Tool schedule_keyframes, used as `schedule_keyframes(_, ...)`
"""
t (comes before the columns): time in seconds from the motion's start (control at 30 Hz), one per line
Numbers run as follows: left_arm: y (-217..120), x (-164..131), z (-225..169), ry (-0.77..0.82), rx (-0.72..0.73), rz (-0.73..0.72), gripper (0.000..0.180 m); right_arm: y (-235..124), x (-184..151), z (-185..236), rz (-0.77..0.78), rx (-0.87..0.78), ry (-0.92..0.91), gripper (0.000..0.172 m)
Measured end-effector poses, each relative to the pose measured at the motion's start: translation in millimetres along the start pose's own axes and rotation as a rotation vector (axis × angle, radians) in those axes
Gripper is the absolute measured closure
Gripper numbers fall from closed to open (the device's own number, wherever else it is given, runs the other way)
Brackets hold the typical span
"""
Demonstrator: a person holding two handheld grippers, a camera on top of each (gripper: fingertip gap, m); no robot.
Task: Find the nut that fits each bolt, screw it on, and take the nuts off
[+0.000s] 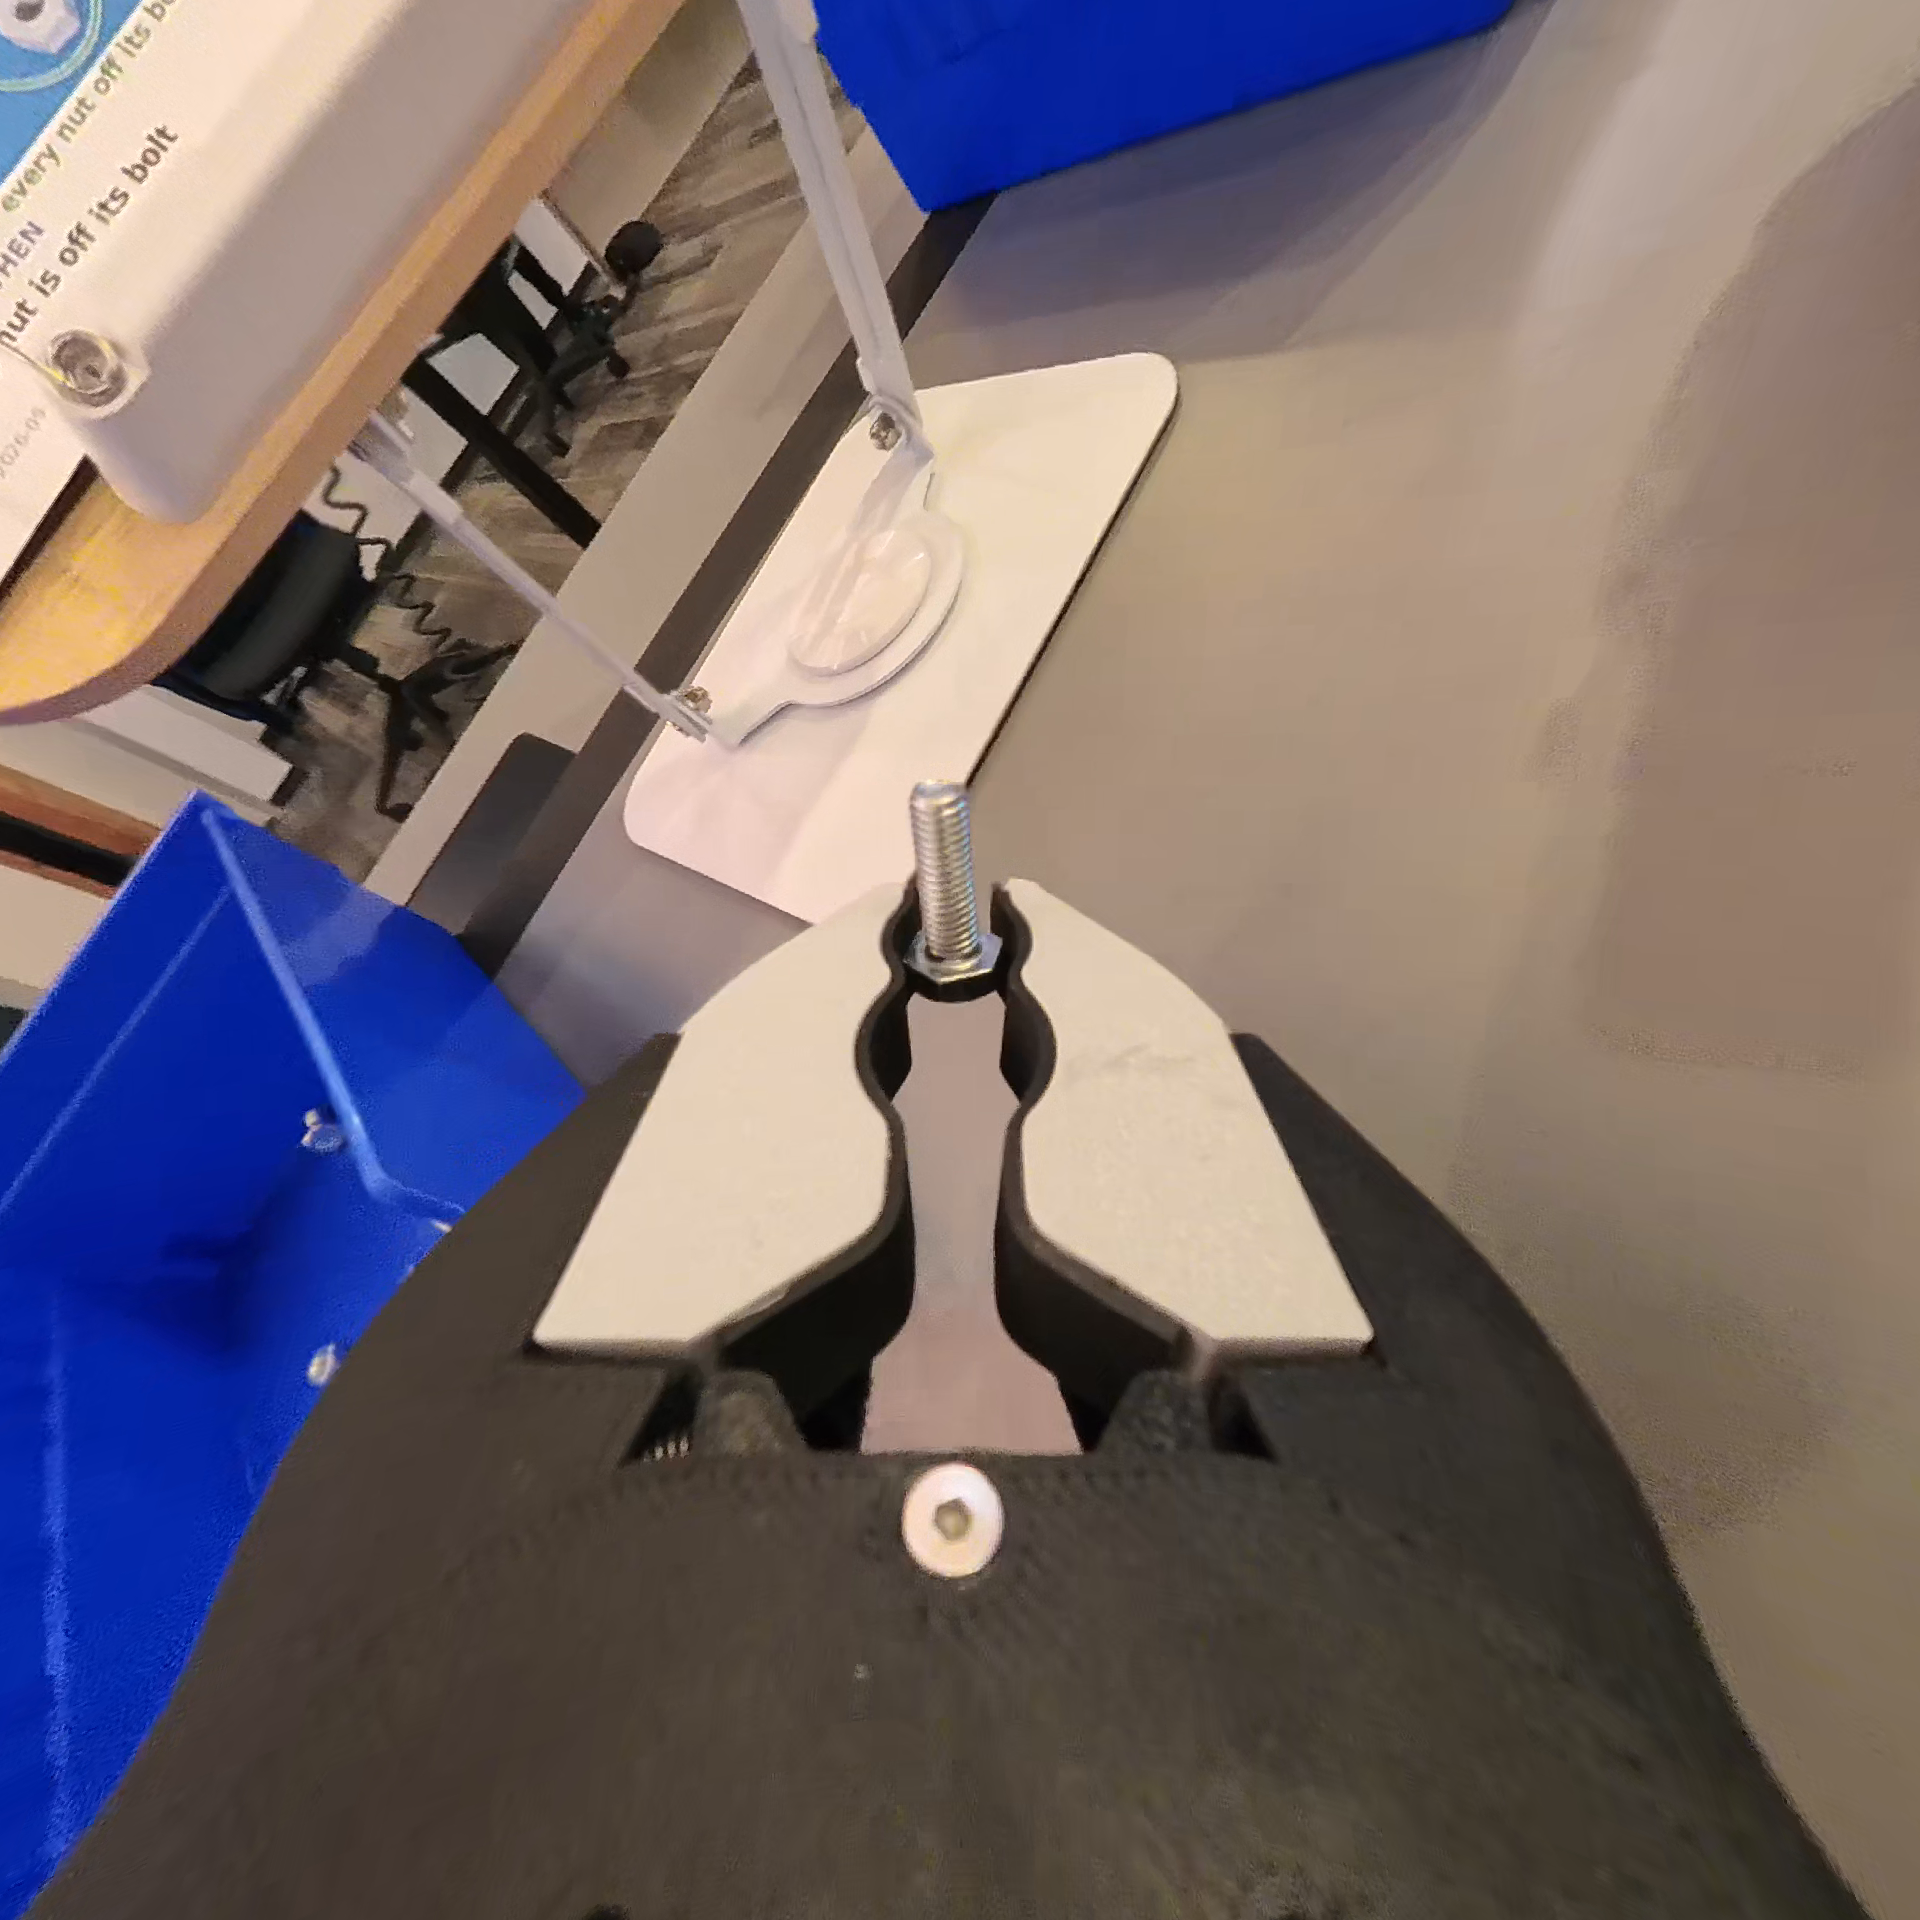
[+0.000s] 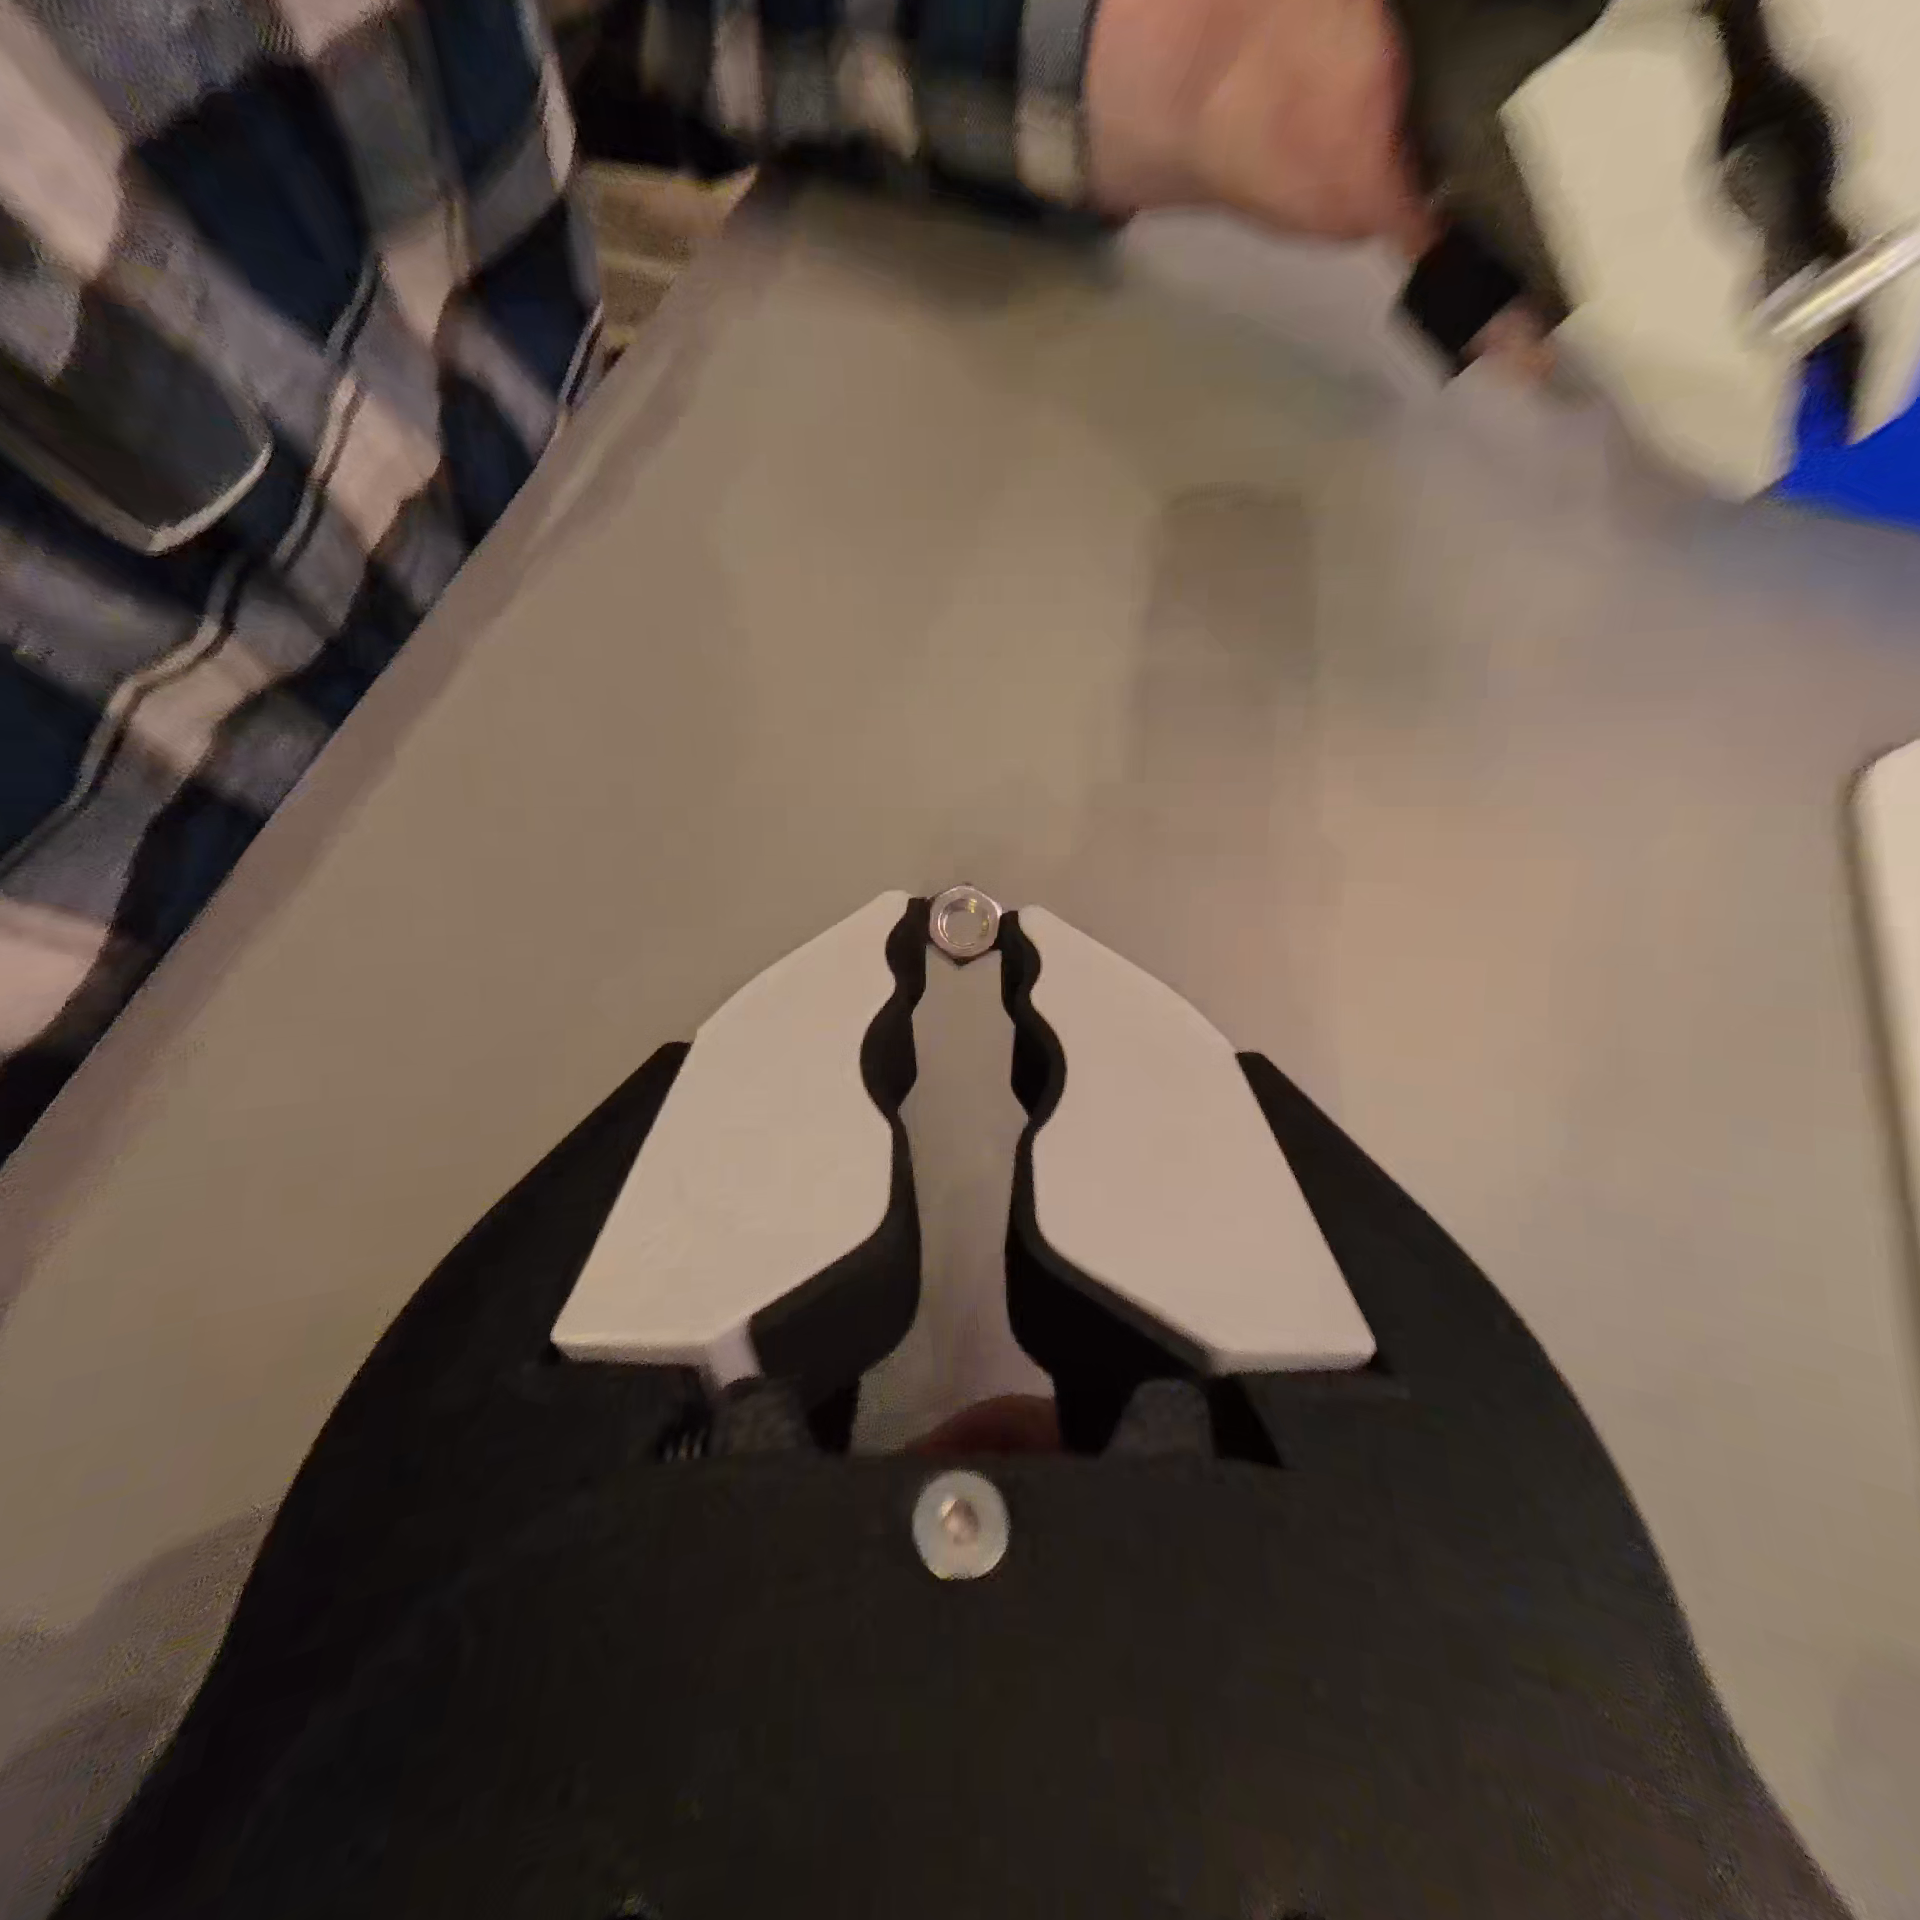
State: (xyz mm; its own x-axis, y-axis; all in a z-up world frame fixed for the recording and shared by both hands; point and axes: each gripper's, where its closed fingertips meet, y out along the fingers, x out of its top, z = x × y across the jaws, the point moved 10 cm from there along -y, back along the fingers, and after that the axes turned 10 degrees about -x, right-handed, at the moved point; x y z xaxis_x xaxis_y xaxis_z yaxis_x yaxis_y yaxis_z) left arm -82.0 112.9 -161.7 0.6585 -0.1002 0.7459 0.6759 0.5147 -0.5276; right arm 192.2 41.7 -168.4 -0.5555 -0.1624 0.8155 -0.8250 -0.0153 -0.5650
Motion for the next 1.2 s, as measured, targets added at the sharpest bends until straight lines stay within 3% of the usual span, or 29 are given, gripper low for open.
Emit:
schedule_keyframes(0.13, -14.1, -4.3, -9.4, -0.029, -0.140, -0.092, 0.168, 10.5, 52.1, -34.9, -0.137, -0.069, -0.084, 0.157)
schedule_keyframes(0.23, -30.5, -9.3, -15.0, -0.120, -0.286, -0.248, 0.168, 26.3, 90.1, -60.2, -0.210, -0.057, -0.152, 0.158)
schedule_keyframes(0.4, -46.6, -22.0, -9.0, -0.184, -0.405, -0.346, 0.168, 63.3, 126.3, -85.3, -0.266, -0.014, -0.201, 0.157)
schedule_keyframes(0.53, -48.7, -23.1, -5.0, -0.137, -0.409, -0.313, 0.168, 85.9, 133.2, -96.4, -0.247, 0.001, -0.227, 0.158)
schedule_keyframes(0.7, -44.4, -23.3, -12.3, -0.084, -0.403, -0.238, 0.168, 89.2, 131.9, -106.6, -0.253, 0.019, -0.207, 0.158)
schedule_keyframes(1.2, -43.6, -17.6, -11.6, -0.117, -0.429, -0.293, 0.168, 95.7, 122.5, -105.1, -0.259, 0.045, -0.214, 0.157)
